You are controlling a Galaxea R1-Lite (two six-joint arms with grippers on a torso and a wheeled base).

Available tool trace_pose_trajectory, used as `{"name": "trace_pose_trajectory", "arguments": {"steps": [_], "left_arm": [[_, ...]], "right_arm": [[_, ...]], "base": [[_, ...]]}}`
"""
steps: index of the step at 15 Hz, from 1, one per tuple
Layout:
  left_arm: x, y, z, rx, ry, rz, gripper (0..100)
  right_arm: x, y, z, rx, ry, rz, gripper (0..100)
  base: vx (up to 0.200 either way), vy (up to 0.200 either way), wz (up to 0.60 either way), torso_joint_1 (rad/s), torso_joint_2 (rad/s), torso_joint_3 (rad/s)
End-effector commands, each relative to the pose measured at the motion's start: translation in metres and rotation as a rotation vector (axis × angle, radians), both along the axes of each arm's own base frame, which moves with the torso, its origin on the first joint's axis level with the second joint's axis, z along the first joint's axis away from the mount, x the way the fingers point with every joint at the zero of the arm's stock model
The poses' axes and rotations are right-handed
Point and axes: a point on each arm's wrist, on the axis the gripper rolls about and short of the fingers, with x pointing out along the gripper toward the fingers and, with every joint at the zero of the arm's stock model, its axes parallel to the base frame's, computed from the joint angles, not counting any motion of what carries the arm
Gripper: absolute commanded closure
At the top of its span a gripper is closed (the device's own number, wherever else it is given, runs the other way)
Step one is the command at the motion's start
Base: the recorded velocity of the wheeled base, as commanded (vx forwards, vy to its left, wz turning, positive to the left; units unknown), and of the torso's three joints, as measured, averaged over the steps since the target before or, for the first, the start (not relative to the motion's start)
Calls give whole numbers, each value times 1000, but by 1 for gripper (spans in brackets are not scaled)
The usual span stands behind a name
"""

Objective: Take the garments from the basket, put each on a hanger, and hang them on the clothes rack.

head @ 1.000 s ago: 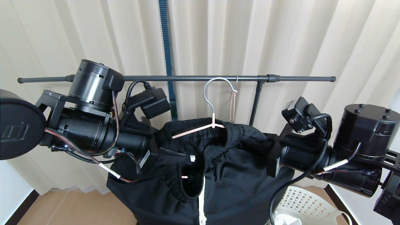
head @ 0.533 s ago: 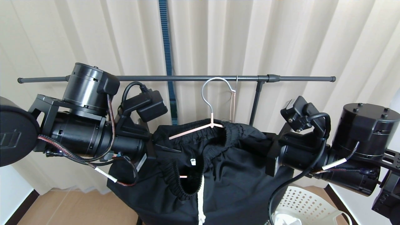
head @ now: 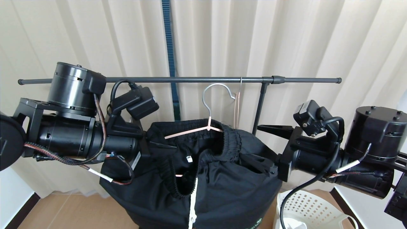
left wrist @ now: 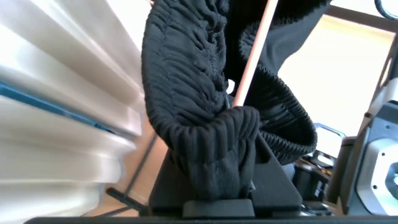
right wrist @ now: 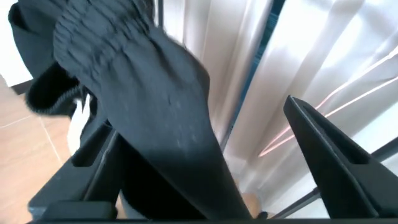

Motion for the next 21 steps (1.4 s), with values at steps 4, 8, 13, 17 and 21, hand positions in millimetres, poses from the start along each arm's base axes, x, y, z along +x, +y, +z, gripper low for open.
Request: {"name": "trace_pose_trajectory", "arguments": {"steps": [4, 8, 13, 17, 21], "left_arm": [[-21, 20, -1, -42, -84, 40, 100], [-33, 34, 3, -63, -134, 76, 100], [-49, 42, 8, -81, -157, 87, 100], [-51, 44, 11, -86, -170, 93, 100], [-51, 47, 12, -92, -185, 106, 100]], "right_arm": [[5, -24, -4, 8, 50, 86, 0], [6, -43, -10, 22, 63, 198, 0], [21, -50, -38, -42, 77, 254, 0], [33, -47, -65, -111, 98, 274, 0], [47, -44, -95, -179, 118, 299, 0]], "base": [[0, 0, 0, 0, 0, 0], [0, 0, 0, 0, 0, 0], [0, 0, 0, 0, 0, 0], [0, 0, 0, 0, 0, 0], [0, 0, 0, 0, 0, 0]]}}
